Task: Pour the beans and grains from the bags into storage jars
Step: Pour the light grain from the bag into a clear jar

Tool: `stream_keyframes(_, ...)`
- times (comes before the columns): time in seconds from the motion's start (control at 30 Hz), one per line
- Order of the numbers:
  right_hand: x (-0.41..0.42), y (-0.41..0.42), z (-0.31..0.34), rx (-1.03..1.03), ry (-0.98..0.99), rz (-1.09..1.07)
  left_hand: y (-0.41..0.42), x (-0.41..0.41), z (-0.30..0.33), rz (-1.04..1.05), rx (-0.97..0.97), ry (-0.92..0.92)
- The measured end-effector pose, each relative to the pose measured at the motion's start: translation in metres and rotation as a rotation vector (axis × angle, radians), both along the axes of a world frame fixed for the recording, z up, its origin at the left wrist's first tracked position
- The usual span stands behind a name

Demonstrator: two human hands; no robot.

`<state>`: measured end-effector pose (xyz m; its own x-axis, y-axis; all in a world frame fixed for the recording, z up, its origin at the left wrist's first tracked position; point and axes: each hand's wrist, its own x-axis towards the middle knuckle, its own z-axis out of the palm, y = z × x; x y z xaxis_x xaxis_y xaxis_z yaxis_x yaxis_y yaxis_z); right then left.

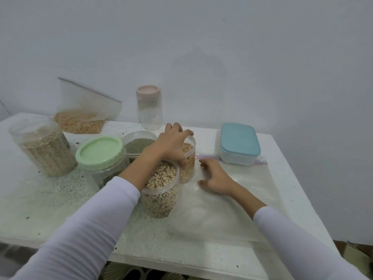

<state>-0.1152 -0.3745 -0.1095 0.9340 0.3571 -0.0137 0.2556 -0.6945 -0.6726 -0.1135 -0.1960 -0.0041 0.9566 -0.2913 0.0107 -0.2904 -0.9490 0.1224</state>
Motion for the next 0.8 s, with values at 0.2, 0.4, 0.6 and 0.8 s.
stream_keyframes(0.2, 0.002, 0.005, 0.019, 0.251, -0.161, -0.189, 0.001, 0.0, -0.002, 0.004, 0.003, 0.062)
stream_keyframes(0.4, 0.0, 0.032, 0.077, 0.464, -0.429, -0.302, 0.005, -0.004, 0.03, 0.074, -0.298, -0.02)
stream_keyframes(0.6, 0.001, 0.108, 0.145, 0.548, -0.512, -0.135, 0.039, -0.027, 0.076, 0.15, -0.367, -0.322)
stream_keyframes(0.8, 0.008, 0.212, 0.178, 0.522, -0.275, 0.003, 0.149, -0.051, 0.092, 0.268, -0.598, -0.394)
